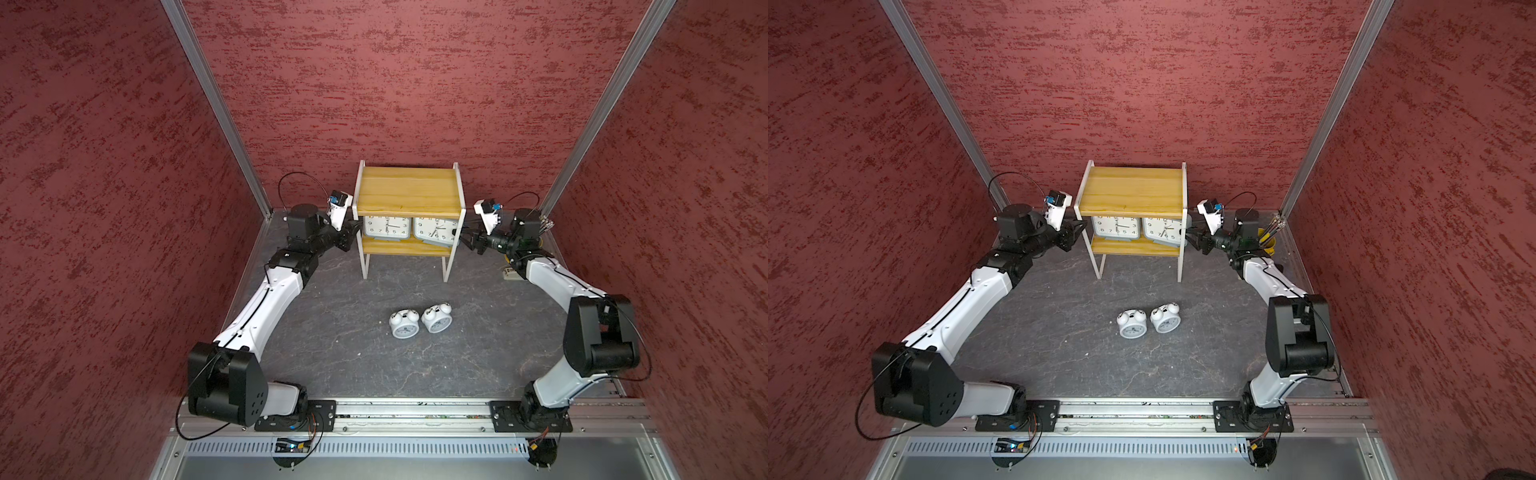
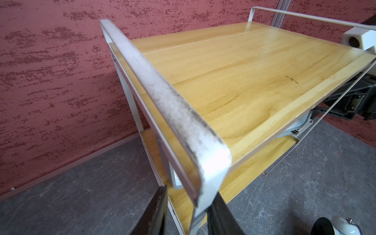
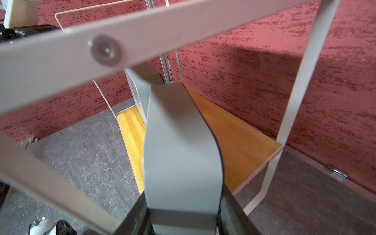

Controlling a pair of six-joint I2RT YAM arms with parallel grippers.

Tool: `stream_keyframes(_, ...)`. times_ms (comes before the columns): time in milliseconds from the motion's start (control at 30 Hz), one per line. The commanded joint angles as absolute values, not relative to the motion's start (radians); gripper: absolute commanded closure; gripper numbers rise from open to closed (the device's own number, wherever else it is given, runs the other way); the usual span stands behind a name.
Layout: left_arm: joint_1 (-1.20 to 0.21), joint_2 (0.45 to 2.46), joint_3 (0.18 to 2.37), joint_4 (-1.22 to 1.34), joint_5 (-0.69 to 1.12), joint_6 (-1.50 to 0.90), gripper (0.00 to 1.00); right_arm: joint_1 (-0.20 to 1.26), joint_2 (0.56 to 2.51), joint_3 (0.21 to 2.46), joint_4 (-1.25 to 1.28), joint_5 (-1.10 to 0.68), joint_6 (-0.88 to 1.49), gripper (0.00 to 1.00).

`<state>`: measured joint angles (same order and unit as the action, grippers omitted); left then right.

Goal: Place the alarm clocks on the shelf by style
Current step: Place the alarm on the shelf.

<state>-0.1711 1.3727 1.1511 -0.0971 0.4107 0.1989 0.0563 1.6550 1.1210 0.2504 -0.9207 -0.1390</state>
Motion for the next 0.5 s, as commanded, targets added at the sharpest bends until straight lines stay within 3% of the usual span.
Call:
stream_keyframes(0,-0.16,1.376,1.156,-0.104,0.411,0.209,0.65,0.065,1.672,1.148,0.249,-0.943,-0.161,0.88)
stream_keyframes(467,-0.161,1.371,1.151,-0.104,0.41,0.209,0.65,0.065,1.706,1.168,0.23,-0.938,-0.178,0.59)
